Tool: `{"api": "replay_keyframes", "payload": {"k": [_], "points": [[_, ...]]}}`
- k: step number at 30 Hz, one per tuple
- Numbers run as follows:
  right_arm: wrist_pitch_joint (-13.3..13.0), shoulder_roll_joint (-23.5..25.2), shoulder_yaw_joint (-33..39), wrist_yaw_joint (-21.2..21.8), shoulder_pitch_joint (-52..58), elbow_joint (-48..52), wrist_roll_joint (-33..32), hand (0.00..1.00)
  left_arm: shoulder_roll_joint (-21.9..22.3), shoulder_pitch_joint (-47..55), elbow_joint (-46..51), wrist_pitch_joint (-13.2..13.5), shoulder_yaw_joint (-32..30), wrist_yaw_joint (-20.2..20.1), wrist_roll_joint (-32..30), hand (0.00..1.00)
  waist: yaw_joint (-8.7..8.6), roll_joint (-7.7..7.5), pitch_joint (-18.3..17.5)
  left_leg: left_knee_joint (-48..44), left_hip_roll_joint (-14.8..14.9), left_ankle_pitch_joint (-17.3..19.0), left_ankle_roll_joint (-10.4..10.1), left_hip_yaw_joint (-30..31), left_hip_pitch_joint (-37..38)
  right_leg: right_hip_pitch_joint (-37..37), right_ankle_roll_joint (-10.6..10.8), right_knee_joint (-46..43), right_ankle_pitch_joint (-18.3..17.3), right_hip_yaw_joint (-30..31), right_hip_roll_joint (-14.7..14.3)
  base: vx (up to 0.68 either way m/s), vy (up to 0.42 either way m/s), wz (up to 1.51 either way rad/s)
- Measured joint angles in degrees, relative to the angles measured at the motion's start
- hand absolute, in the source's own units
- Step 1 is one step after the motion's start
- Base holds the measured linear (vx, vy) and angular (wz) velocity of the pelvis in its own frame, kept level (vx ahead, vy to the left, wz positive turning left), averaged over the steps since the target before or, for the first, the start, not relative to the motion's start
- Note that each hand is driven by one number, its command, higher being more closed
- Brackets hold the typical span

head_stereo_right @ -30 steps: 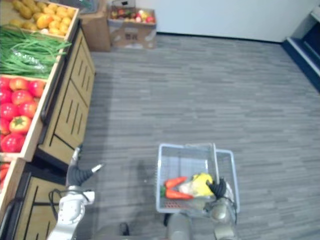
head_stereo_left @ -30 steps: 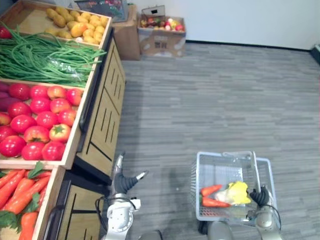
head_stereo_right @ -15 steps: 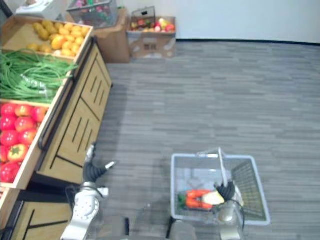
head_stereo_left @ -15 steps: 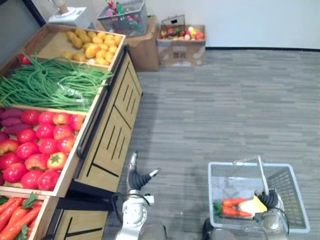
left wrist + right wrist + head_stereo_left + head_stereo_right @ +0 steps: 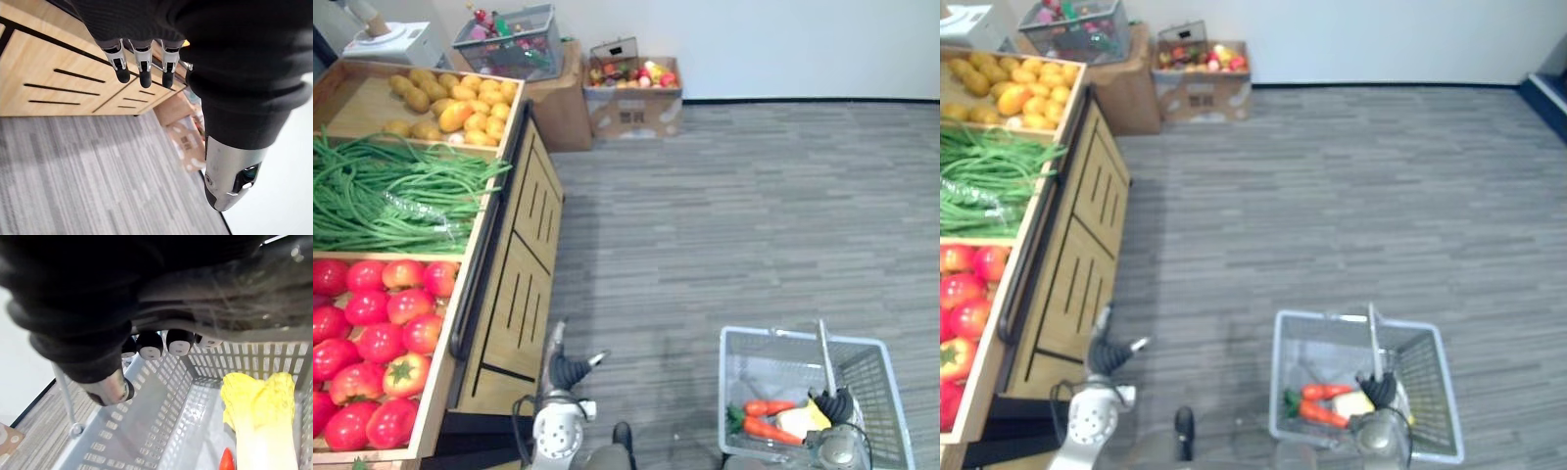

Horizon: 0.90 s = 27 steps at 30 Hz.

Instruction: Pick vegetable in the basket

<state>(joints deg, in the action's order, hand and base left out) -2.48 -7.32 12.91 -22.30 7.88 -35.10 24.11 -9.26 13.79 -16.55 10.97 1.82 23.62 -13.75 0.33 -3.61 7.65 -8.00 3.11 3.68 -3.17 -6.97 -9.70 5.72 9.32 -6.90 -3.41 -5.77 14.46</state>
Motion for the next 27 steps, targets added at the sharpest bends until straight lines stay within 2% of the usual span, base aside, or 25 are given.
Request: {"api": "replay_keyframes", "payload": {"k": [5, 8, 11, 12, 15, 17, 21, 27], "points": [[-0.1, 0.0, -0.1, 0.3, -0.3, -1.9, -1.8, 1.0, 0.2, -0.2, -4.9, -0.4, -1.0, -0.1, -0.1, 0.0, -0.2, 0.16, -1.1, 3.9, 0.4, -2.5, -0.6, 0.3, 1.4, 0.0, 0.2, 1.0, 0.1, -0.4, -0.9, 0.0, -0.046, -0.02], [-1.3, 0.6, -0.5, 0.5, 0.0, -4.2, -4.7, 1.0, 0.4, -0.4, -12.5, -0.5, -1.2, -0.5, -0.1, 0.0, -0.35, 0.26, -2.6, 7.2, 0.6, -4.1, -1.1, 1.1, 3.3, -1.3, 0.2, 2.3, 0.1, -1.3, -1.7, 0.02, -0.04, 0.1], [-2.8, 2.3, 1.1, 1.9, -0.9, -10.6, -13.5, 1.0, 1.7, -2.1, -24.5, -4.1, -3.9, -3.4, 0.3, 0.0, -0.19, 0.29, -3.3, 11.0, 1.2, -5.9, -1.6, 1.4, 6.5, -3.6, 0.2, 3.7, 0.1, -2.1, -2.6, 0.02, -0.051, 0.08], [-3.2, 3.2, 2.3, 2.5, -1.8, -13.8, -16.7, 1.0, 2.4, -2.5, -28.9, -5.3, -4.8, -4.3, 2.3, 0.0, -0.17, 0.34, -3.3, 12.5, 1.4, -6.6, -1.7, 1.5, 7.5, -4.2, 0.1, 4.0, 0.1, -2.4, -2.8, 0.0, -0.037, 0.03], [-4.2, 5.8, 5.8, 3.2, -3.5, -20.7, -24.3, 1.0, 2.9, -4.5, -37.5, -5.4, -8.8, -6.3, 5.8, 0.0, -0.12, 0.44, -3.4, 13.5, 1.7, -7.3, -1.9, 1.9, 8.8, -5.9, 0.0, 4.8, 0.1, -3.3, -3.2, 0.01, -0.025, 0.14], [-4.5, 5.9, 7.6, 4.1, -4.0, -22.8, -27.2, 1.0, 2.9, -5.4, -42.2, -5.5, -10.9, -6.8, 7.0, 0.0, -0.22, 0.52, -3.5, 13.8, 1.6, -7.1, -2.0, 1.8, 9.9, -7.1, 0.0, 5.1, 0.1, -3.3, -3.2, 0.01, -0.002, -0.02], [-4.6, 5.4, 10.1, 5.2, -4.1, -26.0, -27.5, 1.0, 3.0, -5.6, -47.1, -6.5, -12.4, -8.2, 8.7, 0.0, -0.25, 0.65, -3.9, 13.9, 1.6, -6.7, -2.3, 1.6, 11.1, -9.0, 0.0, 6.7, 0.1, -3.5, -3.3, 0.01, -0.002, -0.02], [-4.5, 5.3, 11.5, 6.2, -4.6, -27.7, -27.4, 1.0, 2.7, -5.6, -50.5, -6.6, -12.5, -9.6, 9.2, 0.0, -0.22, 0.45, -4.1, 14.0, 1.6, -6.6, -2.5, 1.6, 11.1, -9.4, 0.0, 7.1, 0.0, -3.8, -3.3, 0.0, -0.002, 0.01]]}}
